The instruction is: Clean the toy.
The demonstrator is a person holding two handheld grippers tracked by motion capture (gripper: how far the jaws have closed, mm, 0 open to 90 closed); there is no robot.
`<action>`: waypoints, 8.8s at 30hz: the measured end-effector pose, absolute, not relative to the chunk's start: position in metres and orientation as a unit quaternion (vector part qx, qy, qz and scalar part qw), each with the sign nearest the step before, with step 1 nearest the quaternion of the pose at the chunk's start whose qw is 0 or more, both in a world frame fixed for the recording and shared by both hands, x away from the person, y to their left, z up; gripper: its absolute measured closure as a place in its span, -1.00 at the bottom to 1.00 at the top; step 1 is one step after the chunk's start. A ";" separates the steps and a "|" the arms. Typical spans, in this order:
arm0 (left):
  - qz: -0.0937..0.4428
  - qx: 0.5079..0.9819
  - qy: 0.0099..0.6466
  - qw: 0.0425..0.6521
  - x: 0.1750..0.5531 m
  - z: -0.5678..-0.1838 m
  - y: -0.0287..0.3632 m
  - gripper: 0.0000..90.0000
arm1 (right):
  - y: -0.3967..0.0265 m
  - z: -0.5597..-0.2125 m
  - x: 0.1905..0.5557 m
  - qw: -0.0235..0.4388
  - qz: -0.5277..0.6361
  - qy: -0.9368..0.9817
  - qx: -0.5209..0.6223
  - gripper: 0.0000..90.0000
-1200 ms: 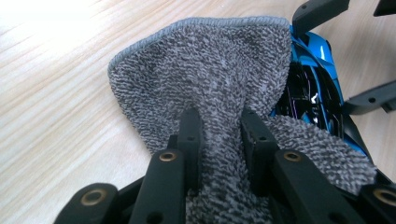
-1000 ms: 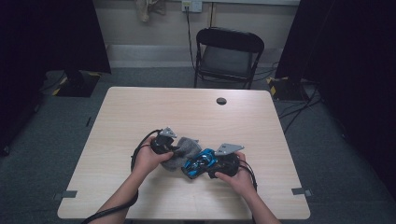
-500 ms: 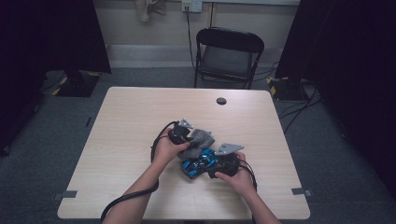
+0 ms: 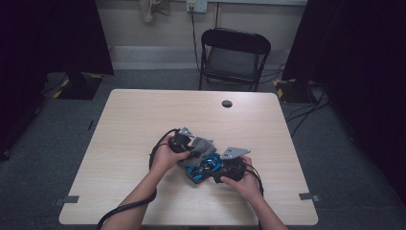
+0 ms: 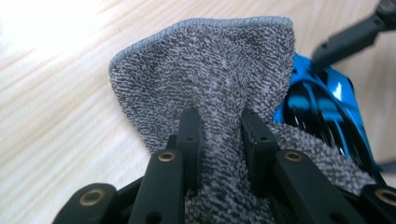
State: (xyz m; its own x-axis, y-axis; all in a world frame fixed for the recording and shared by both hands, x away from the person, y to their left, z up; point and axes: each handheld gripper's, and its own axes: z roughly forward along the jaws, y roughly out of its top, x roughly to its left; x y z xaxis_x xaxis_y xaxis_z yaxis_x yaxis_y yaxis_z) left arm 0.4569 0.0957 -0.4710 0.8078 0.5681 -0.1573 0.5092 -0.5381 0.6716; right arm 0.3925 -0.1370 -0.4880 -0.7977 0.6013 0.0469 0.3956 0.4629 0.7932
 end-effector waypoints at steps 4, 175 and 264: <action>0.036 0.879 0.305 0.364 0.449 -0.469 0.106 0.61 | -0.137 -0.488 0.393 0.121 0.426 0.847 0.294 -0.42; 0.080 0.859 0.342 0.374 0.381 -0.464 0.186 0.61 | -0.138 -0.490 0.392 0.124 0.433 0.843 0.295 -0.42; 0.029 0.892 0.268 0.364 0.348 -0.469 0.146 0.60 | -0.138 -0.491 0.391 0.126 0.437 0.840 0.296 -0.42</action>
